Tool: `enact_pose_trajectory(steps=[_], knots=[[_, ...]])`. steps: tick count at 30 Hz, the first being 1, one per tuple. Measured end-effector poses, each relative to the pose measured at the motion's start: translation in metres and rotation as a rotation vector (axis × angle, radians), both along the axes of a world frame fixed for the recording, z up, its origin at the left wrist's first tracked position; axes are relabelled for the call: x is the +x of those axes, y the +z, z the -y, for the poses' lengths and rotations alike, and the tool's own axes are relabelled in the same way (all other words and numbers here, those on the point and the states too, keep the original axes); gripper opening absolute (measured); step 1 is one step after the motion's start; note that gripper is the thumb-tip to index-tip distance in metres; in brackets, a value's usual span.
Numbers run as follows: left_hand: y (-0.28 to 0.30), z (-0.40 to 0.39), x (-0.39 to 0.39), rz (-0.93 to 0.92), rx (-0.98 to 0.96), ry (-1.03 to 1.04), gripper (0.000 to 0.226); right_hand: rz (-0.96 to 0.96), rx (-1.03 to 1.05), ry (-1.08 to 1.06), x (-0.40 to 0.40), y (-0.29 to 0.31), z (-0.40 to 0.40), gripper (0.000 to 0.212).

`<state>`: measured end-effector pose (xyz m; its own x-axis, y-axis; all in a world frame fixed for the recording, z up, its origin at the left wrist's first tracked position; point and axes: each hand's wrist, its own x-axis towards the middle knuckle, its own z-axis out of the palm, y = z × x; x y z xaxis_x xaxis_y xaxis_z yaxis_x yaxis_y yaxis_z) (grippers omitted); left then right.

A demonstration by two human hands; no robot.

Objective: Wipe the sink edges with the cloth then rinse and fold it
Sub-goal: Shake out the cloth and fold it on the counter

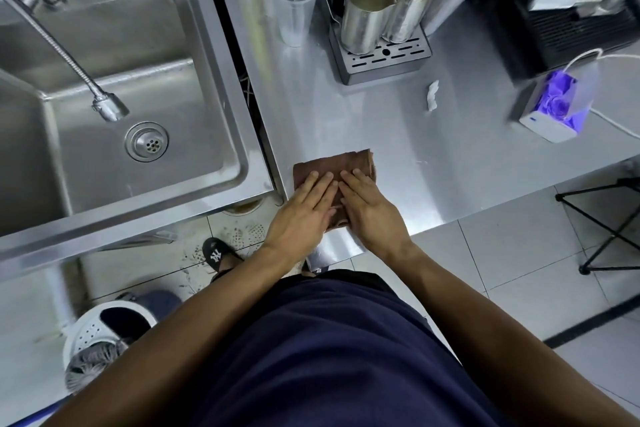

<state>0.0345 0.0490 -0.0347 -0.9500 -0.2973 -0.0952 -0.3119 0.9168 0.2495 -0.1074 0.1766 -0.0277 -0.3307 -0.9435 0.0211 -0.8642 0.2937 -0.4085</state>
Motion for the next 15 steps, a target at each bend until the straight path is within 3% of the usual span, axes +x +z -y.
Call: enact_pose_trajectory(steps=[7, 15], knots=[[0.005, 0.012, -0.004, -0.213, 0.058, 0.066, 0.038, -0.015, -0.065, -0.042, -0.001, 0.001, 0.007, 0.029], [0.004, 0.006, 0.002, -0.119, -0.047, 0.041, 0.048, -0.038, -0.044, -0.031, -0.003, 0.002, 0.004, 0.036]])
